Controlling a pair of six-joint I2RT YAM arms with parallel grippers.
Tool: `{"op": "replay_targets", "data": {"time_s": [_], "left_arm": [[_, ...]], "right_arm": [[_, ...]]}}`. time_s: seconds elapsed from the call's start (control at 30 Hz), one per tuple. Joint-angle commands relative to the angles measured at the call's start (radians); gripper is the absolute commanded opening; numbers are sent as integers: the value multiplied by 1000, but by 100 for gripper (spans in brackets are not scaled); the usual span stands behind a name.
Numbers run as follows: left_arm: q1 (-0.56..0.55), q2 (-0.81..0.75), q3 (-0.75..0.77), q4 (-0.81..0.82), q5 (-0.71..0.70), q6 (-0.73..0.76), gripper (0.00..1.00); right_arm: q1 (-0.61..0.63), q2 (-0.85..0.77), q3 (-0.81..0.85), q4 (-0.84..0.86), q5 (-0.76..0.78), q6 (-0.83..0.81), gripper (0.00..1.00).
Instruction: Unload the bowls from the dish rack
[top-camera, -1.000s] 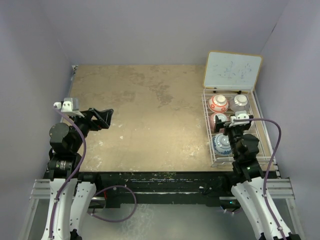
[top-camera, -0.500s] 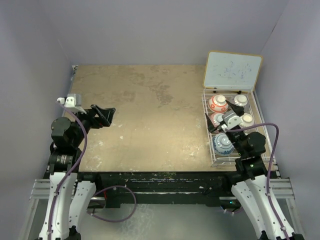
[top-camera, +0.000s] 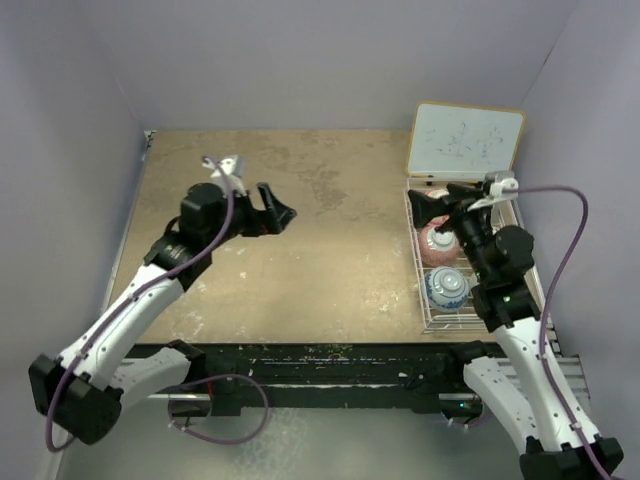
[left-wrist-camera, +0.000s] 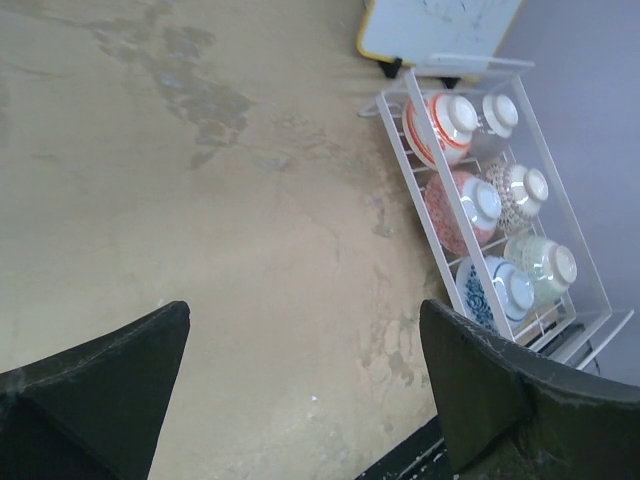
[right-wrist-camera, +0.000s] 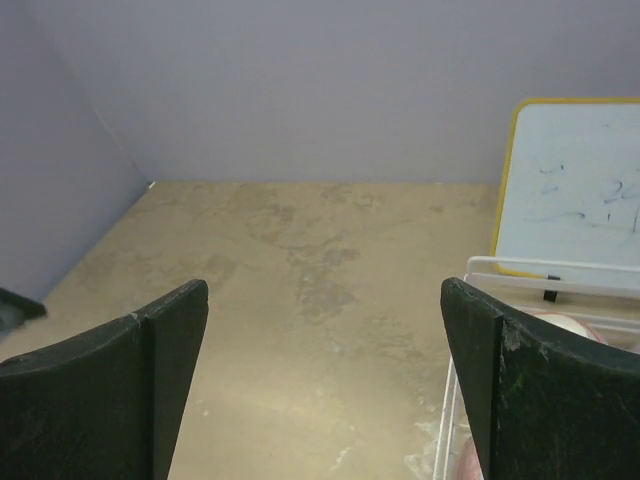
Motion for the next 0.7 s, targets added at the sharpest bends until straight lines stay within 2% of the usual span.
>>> {"op": "replay_targets", "data": {"time_s": [0.0, 0.07, 0.13, 0.17, 0.27, 0.4, 0.57, 0.67], "left_arm": [[-206, 148, 126, 101, -214, -6, 99], [-294, 242, 183, 105, -287, 2, 99], [-352, 319, 235, 116, -325, 10, 99], [-373, 351, 253, 131, -331, 9, 99], [-409, 429, 282, 192, -319, -11, 99], [-459, 554, 359, 231, -343, -22, 98], [-504, 726, 503, 208, -360, -49, 98], [-522, 818, 573, 227, -343, -61, 98]], "right_arm": [[-2, 68, 293, -447, 245, 148, 100], [-2, 86, 348, -566, 423, 165, 100], [-1, 87, 371, -671, 675, 292, 100], [-2, 89, 375, -721, 746, 333, 100], [-2, 117, 393, -730, 701, 234, 100], [-2, 175, 436, -821, 700, 310, 100], [-2, 120, 393, -792, 697, 309, 100], [-2, 106, 393, -839, 710, 356, 100]]}}
